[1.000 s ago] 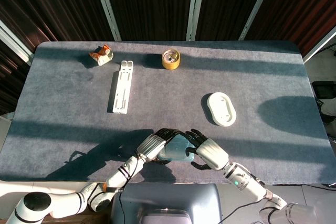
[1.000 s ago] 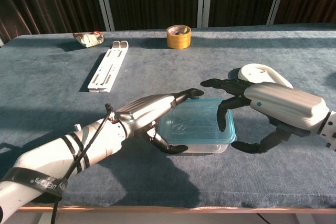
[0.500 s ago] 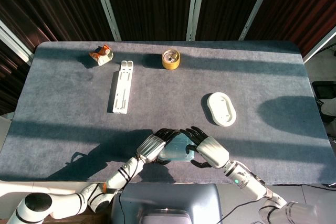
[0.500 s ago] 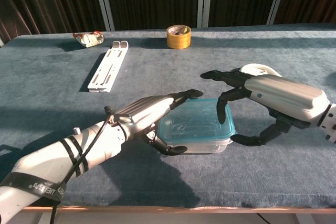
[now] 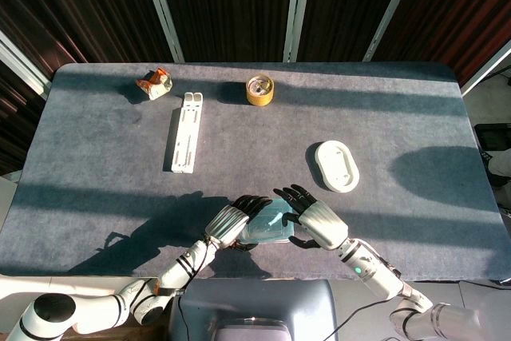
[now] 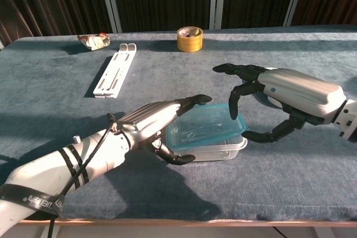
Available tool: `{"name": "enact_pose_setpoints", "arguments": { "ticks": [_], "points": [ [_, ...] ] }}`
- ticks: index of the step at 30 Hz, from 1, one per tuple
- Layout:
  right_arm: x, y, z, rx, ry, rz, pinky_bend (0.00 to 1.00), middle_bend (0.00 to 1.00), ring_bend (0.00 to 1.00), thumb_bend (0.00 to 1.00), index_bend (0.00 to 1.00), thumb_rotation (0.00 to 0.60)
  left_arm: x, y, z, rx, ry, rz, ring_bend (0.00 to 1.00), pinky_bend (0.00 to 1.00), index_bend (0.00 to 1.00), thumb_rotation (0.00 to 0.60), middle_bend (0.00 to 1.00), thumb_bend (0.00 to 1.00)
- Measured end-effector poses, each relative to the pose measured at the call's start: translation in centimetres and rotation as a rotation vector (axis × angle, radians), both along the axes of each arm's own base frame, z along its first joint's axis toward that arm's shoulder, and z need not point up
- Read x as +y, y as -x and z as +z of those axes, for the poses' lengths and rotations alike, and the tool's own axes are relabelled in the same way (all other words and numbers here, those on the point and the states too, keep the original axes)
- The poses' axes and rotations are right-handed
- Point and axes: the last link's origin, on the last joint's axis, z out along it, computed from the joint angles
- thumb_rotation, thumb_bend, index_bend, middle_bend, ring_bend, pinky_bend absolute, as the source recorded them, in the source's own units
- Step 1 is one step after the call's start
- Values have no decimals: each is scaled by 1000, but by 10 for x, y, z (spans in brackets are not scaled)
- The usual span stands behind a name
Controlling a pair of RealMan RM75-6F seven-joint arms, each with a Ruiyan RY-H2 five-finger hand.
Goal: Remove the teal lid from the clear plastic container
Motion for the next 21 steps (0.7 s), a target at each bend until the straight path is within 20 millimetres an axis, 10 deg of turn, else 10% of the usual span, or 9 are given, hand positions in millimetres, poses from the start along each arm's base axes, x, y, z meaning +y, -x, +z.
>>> {"name": "enact_pose_setpoints", "arguments": {
  "ticks": [11, 21],
  "points": [
    [-3, -5, -5, -13, 7, 6, 0, 90, 0, 496, 639, 600, -1, 0, 3, -15, 5, -1, 326, 360, 0, 600, 312, 268],
    [3, -17, -15, -63, 10, 31, 0, 134, 0, 539, 730, 600, -1, -5, 9, -92, 13, -11, 53, 65, 0, 600, 147, 273]
  ]
}}
